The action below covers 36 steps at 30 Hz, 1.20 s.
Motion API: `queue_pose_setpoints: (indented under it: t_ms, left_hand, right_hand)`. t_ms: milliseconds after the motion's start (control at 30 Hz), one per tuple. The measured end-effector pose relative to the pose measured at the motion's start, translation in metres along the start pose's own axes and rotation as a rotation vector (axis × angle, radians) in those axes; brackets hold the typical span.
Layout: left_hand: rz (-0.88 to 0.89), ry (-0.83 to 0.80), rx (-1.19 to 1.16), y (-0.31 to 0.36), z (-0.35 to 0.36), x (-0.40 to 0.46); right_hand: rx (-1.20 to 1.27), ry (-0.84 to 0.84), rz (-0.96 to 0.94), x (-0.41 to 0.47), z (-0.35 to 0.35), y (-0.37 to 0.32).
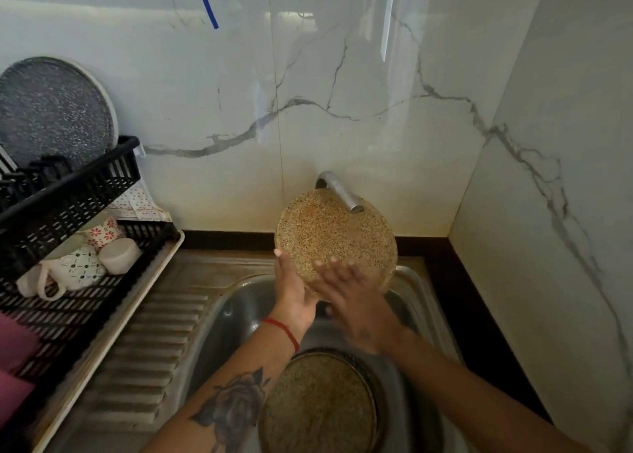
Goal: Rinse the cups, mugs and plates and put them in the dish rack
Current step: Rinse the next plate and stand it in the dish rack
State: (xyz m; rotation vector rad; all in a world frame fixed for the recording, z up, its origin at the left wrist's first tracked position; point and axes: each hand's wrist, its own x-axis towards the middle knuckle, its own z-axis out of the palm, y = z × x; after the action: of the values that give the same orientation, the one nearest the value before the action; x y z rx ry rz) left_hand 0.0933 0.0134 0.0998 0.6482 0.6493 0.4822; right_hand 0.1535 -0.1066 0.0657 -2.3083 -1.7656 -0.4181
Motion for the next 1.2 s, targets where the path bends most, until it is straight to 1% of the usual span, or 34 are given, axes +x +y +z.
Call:
queue_pose_setpoints:
  t_ms: [100, 200, 267, 300, 367, 433, 467, 500, 567, 600, 667, 700, 767, 833, 867, 933, 1000, 1100, 1133, 1200]
  left_hand:
    - [0.09, 0.084, 0.058, -0.004, 0.012, -0.009]
    - [0.221, 0.136, 0.262, 0.009, 0.006, -0.011]
    - [0.293, 0.16, 0.405, 0.023, -0.003, -0.003]
    - [0.333, 0.17, 0.435, 0.027, -0.005, -0.002]
    - [0.427, 0.248, 0.401, 0.021, -0.001, -0.006]
    - [0.524, 0.319, 0.285, -0.001, 0.007, -0.018]
    - [0.545, 0.315, 0.24, -0.013, 0.012, -0.025]
    - [0.539, 0.293, 0.205, -0.019, 0.016, -0.03]
    - [0.461, 0.254, 0.185, -0.018, 0.019, -0.03]
    - [0.42, 0.246, 0.202, -0.013, 0.016, -0.028]
    - [0.395, 0.235, 0.25, 0.0, 0.007, -0.024]
    - [0.403, 0.227, 0.252, 0.003, 0.004, -0.022]
    - [0.429, 0.231, 0.23, 0.002, 0.003, -0.022]
    - [0.417, 0.266, 0.209, -0.004, 0.013, -0.025]
    - [0.397, 0.275, 0.186, -0.008, 0.017, -0.025]
    - [0.375, 0.275, 0.162, -0.015, 0.019, -0.025]
    - [0.377, 0.283, 0.225, -0.012, 0.014, -0.022]
    - [0.363, 0.278, 0.433, 0.012, -0.001, -0.011]
    - [0.376, 0.294, 0.46, 0.019, -0.003, -0.008]
    - [0.426, 0.364, 0.417, 0.018, 0.004, -0.011]
  right_hand:
    - [0.097, -0.044, 0.055, 0.018, 0.006, -0.024]
    - [0.106, -0.026, -0.073, -0.005, -0.007, 0.0]
    - [0.02, 0.057, -0.096, -0.027, -0.02, 0.024]
    - [0.007, 0.101, -0.064, -0.035, -0.026, 0.033]
    - [0.037, 0.163, 0.002, -0.036, -0.031, 0.027]
    - [0.08, 0.243, -0.009, -0.016, -0.03, 0.001]
    - [0.14, 0.257, -0.023, -0.007, -0.027, -0.015]
    - [0.222, 0.249, -0.021, -0.001, -0.025, -0.027]
    - [0.348, 0.175, -0.009, -0.002, -0.024, -0.032]
    - [0.329, 0.14, -0.047, -0.01, -0.025, -0.024]
    - [0.184, 0.133, -0.139, -0.028, -0.027, 0.002]
    - [0.124, 0.149, -0.146, -0.036, -0.03, 0.014]
    - [0.051, 0.183, -0.072, -0.042, -0.033, 0.026]
    - [0.01, 0.176, 0.012, -0.032, -0.033, 0.009]
    - [0.004, 0.157, 0.023, -0.022, -0.032, -0.005]
    - [0.006, 0.144, -0.041, -0.007, -0.029, -0.029]
    - [0.024, 0.124, -0.134, -0.007, -0.033, -0.03]
    - [0.009, 0.13, -0.287, -0.033, -0.041, 0.002]
    - [-0.027, 0.153, -0.291, -0.042, -0.044, 0.013]
    - [-0.081, 0.189, -0.2, -0.041, -0.047, 0.017]
